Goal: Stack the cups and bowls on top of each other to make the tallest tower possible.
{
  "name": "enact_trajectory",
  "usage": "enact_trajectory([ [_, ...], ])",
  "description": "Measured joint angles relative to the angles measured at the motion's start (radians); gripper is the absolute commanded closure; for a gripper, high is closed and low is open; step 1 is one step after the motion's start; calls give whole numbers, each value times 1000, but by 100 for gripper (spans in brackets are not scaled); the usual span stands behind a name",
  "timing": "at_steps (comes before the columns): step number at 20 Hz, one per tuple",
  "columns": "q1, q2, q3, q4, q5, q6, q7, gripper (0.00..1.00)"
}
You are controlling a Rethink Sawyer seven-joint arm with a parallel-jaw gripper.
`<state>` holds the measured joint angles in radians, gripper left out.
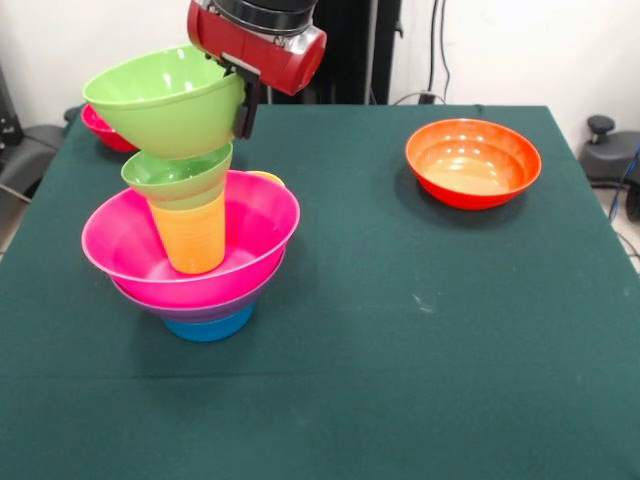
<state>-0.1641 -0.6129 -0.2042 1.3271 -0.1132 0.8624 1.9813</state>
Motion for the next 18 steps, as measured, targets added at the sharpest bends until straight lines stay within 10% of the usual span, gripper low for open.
enact_trajectory([
  [18,0,1,0,1,-2,-56,0,100],
])
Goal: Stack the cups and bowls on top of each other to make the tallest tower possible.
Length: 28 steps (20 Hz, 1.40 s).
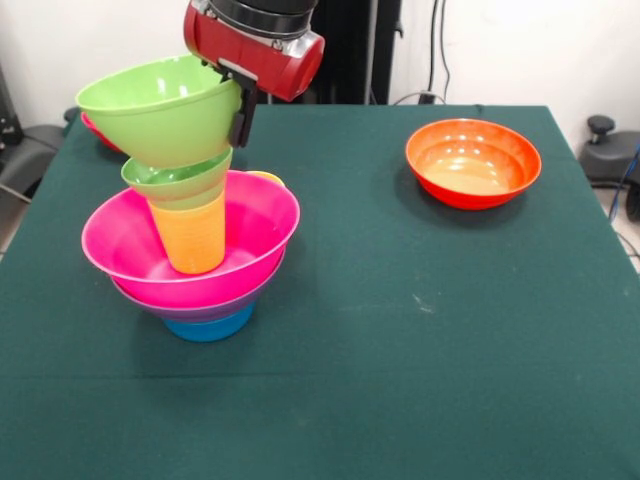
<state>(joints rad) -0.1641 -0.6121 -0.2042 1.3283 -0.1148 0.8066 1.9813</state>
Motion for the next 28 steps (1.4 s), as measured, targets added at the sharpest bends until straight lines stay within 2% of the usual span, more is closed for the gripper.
enact_trajectory([
  [28,-11,3,0,33,-2,-9,0,100],
])
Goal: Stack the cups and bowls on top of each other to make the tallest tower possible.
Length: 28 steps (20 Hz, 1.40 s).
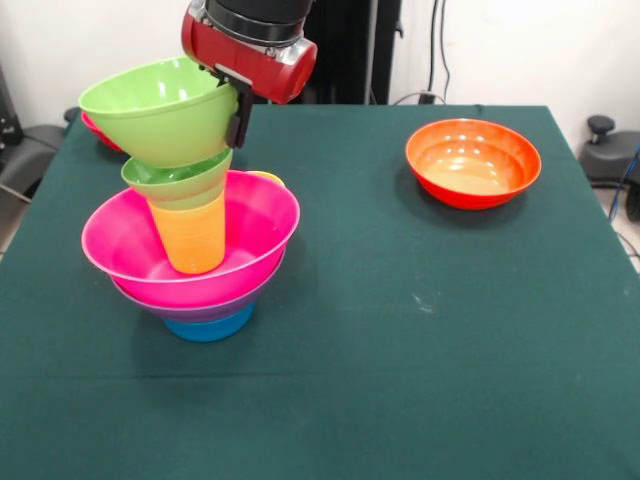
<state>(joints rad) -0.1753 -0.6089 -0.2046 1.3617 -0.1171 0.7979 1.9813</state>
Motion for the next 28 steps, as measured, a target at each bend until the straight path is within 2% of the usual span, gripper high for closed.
enact_trajectory([
  [8,-5,7,0,0,0,-4,0,100],
  [28,-25,20,13,43,0,-85,0,100],
])
